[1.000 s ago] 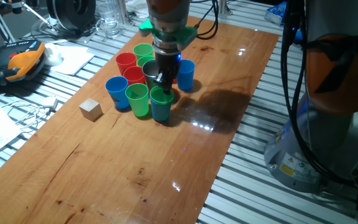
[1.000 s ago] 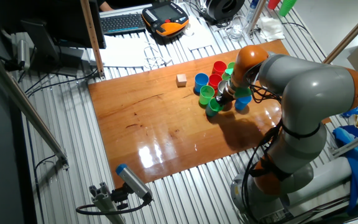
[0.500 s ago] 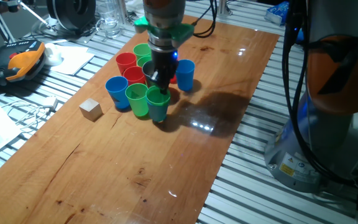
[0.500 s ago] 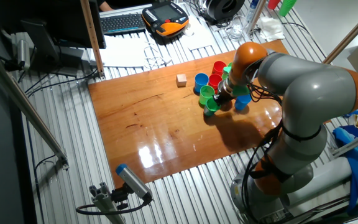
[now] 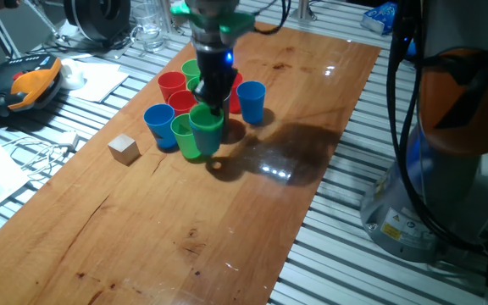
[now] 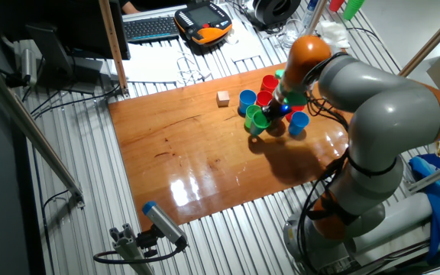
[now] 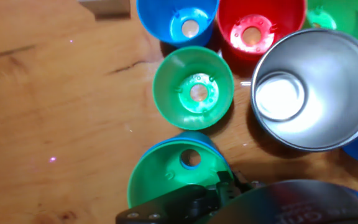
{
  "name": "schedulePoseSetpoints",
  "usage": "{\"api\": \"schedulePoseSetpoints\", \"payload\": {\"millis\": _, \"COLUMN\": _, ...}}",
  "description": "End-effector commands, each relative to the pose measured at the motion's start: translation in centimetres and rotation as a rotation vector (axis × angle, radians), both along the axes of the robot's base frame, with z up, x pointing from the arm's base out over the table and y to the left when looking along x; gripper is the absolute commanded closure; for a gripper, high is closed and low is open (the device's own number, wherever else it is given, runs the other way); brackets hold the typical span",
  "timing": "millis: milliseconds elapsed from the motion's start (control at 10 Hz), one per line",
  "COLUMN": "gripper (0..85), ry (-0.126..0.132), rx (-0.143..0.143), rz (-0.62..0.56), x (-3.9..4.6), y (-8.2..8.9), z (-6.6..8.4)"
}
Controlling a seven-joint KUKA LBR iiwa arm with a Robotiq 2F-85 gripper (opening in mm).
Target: Stack the cups
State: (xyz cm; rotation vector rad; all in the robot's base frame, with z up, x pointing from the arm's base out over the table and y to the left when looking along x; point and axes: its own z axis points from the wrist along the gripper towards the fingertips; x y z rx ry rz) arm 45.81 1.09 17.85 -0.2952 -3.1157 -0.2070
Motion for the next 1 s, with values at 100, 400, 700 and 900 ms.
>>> {"api": "schedulePoseSetpoints", "payload": {"millis": 100, "gripper": 85.0, "ry": 0.006, "rx": 0.034, "rz": -0.009, "x": 0.52, "y": -1.0, "z": 1.2}}
{"api": "schedulePoseSetpoints", "payload": {"millis": 400, "gripper": 85.0, "ry": 0.006, "rx": 0.046, "rz": -0.017, "x": 0.8, "y": -1.7, "z": 1.8}}
{"api": "schedulePoseSetpoints", "payload": {"millis": 700, "gripper": 85.0, "ry": 0.012, "rx": 0.055, "rz": -0.021, "x": 0.56, "y": -1.7, "z": 1.9}}
{"api": "schedulePoseSetpoints", "payload": {"millis": 900, "gripper": 85.0, "ry": 0.016, "rx": 0.055, "rz": -0.022, "x": 0.56, "y": -1.7, "z": 1.9}}
